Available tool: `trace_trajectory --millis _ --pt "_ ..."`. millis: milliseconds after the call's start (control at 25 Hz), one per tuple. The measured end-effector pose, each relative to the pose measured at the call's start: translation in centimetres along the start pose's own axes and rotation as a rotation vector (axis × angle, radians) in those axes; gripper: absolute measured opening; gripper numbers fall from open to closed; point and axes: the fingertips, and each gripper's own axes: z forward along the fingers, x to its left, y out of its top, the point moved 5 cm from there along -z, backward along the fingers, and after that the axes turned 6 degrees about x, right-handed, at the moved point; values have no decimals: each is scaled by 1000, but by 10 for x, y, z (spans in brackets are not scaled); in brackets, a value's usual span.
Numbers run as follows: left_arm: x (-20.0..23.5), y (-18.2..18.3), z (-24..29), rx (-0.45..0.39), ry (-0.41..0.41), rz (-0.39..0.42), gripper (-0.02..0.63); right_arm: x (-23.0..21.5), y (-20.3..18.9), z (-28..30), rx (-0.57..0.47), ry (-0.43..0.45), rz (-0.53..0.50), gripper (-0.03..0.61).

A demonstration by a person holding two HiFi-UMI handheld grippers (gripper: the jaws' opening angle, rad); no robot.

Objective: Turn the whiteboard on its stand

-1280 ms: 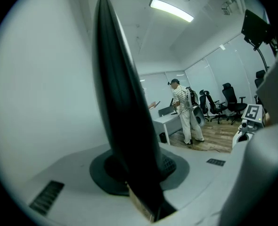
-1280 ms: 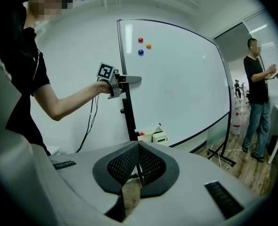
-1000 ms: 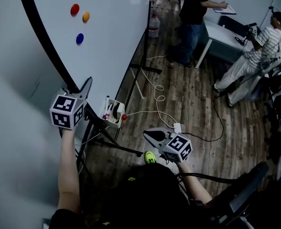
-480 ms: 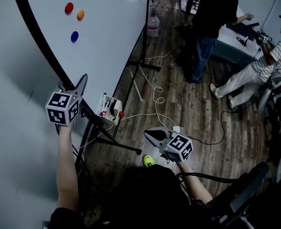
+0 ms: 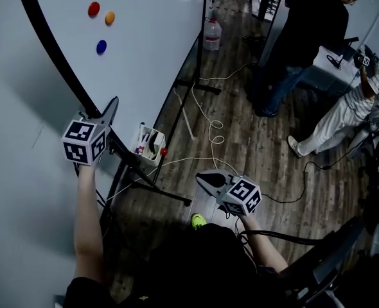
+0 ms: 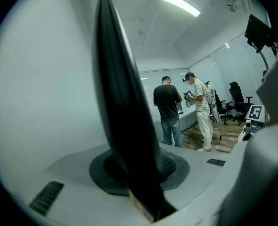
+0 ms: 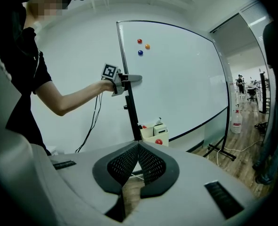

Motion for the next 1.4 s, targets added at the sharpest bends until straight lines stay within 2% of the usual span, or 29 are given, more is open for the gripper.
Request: trace_trajectory --millis 560,840,1000,1400 --pt "10 -9 16 -43 28 -52 89 -22 4 12 5 60 -44 5" --pt "10 -9 14 -67 -4 -61 101 -32 5 4 -1 57 -53 5" --pt "9 -2 13 -62 26 -76 78 -33 11 -1 -15 57 -58 5" --pt "13 -2 8 -83 15 -184 61 -42 2 -11 -6 55 -31 5"
